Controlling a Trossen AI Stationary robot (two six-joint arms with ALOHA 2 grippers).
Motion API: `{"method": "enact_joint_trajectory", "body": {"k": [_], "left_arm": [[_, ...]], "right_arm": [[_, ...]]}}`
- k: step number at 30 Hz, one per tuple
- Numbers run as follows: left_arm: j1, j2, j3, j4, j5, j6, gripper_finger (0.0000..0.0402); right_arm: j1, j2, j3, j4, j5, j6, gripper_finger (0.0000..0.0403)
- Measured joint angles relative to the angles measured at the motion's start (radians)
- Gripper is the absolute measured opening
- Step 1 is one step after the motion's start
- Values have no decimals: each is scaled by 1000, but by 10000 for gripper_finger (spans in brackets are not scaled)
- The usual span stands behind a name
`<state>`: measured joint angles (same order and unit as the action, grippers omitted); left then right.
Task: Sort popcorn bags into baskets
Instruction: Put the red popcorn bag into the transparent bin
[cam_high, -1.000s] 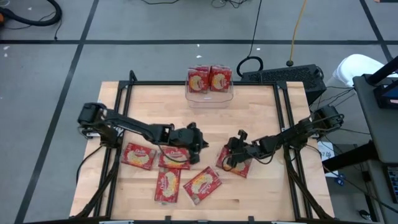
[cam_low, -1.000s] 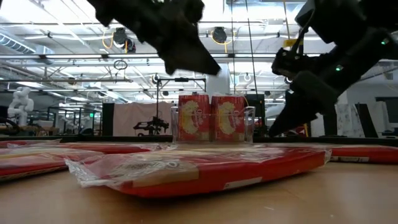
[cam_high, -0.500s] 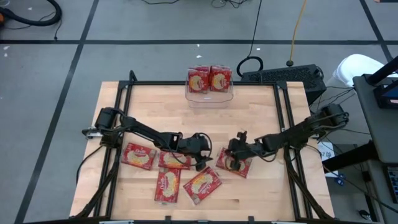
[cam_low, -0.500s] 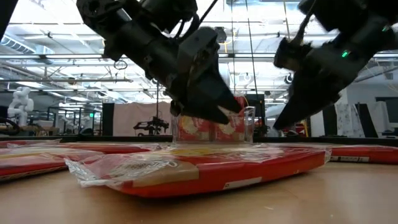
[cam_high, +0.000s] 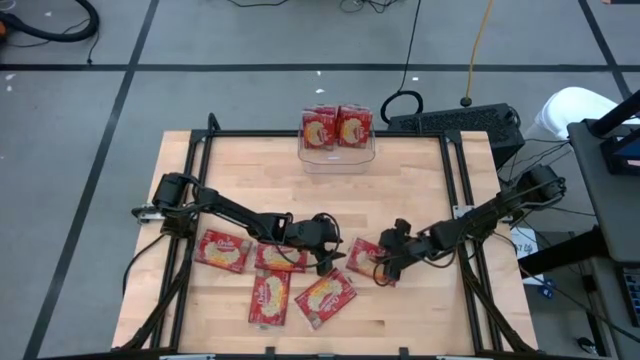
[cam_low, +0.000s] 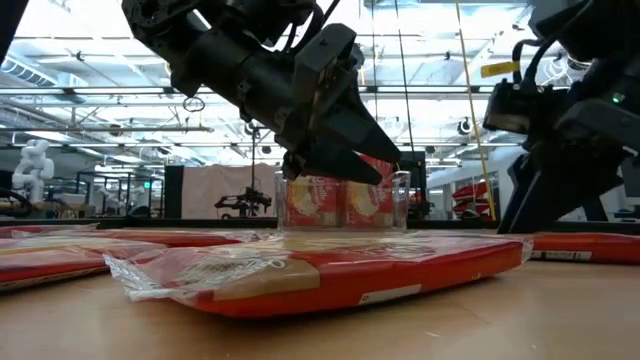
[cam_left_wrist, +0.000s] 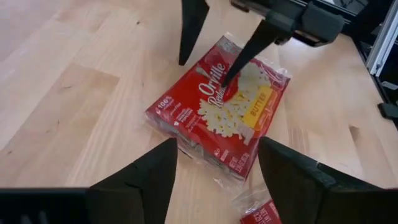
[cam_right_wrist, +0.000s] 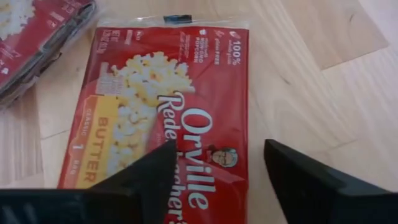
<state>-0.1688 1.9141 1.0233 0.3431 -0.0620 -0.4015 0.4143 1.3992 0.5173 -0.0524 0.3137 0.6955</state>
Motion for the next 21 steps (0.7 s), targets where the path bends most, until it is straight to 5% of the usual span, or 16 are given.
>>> {"method": "enact_joint_trajectory", "body": {"k": [5, 14, 21], "left_arm": [[0, 0, 0, 0, 0, 6, 202], [6, 51, 1, 4, -33, -105, 165], [4, 108, 1, 43, -27, -128, 184]], "right_arm": [[0, 1, -72, 129, 0, 22, 246], [-1, 4, -188, 435, -5, 111, 153], [-1, 1, -212, 552, -9, 159, 119]]}}
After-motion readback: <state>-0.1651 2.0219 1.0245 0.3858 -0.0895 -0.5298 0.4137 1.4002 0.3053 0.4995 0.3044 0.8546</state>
